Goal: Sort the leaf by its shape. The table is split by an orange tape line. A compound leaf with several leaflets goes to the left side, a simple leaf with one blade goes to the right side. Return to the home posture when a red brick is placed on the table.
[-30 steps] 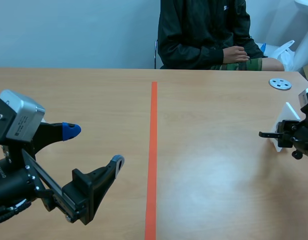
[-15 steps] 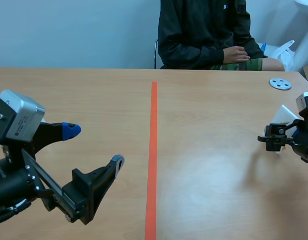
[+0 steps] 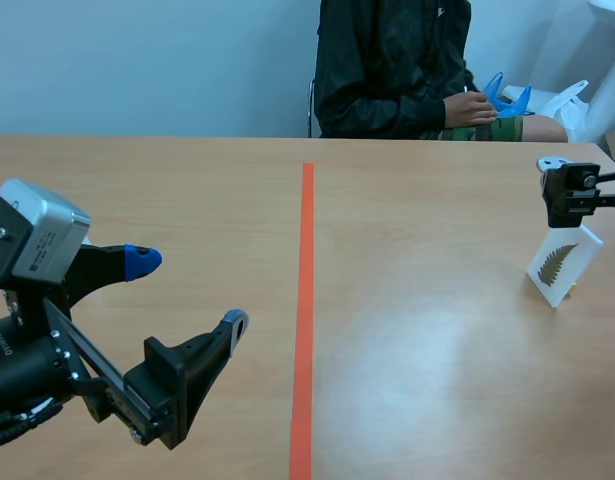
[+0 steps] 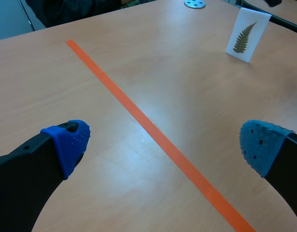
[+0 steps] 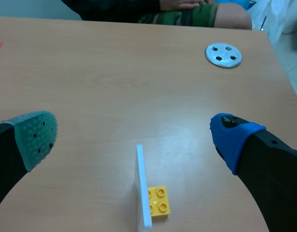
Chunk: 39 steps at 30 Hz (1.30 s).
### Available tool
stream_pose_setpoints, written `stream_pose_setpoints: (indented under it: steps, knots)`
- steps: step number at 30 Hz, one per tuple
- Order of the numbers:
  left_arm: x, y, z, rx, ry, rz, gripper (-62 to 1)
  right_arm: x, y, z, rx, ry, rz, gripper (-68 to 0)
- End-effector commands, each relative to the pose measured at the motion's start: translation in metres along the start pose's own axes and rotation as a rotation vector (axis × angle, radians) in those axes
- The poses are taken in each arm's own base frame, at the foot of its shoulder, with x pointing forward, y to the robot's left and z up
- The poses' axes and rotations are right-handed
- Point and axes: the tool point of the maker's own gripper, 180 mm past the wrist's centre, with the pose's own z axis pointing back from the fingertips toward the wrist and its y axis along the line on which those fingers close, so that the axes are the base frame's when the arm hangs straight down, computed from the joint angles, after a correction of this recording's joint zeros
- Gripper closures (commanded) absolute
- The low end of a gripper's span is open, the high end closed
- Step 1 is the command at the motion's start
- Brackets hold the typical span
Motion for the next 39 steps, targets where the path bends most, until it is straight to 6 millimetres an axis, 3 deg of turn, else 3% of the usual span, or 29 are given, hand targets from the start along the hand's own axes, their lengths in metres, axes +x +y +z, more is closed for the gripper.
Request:
stream_pose_setpoints:
  steps: [1,11,26,30,39]
  knots:
    - [0.009,0.002,0.001,0.004,-0.027,-0.008,-62.3,0.023,-0.004,0.004,0.011,-0.041,0.02,-67.9]
    - [0.009,0.002,0.001,0.004,-0.027,-0.008,-62.3,0.023,0.053,0.043,0.185,0.003,0.047,-67.9]
    - [0.006,0.002,0.001,0.003,-0.015,-0.007,-62.3,0.002,0.156,0.135,0.5,0.059,0.101,-67.9]
    - [0.002,0.002,0.001,0.002,0.01,0.006,-62.3,-0.008,0.169,0.151,0.538,0.086,0.07,-67.9]
    - [0.002,0.002,0.001,0.004,0.01,0.037,-62.3,-0.006,0.171,0.15,0.527,0.067,0.047,-67.9]
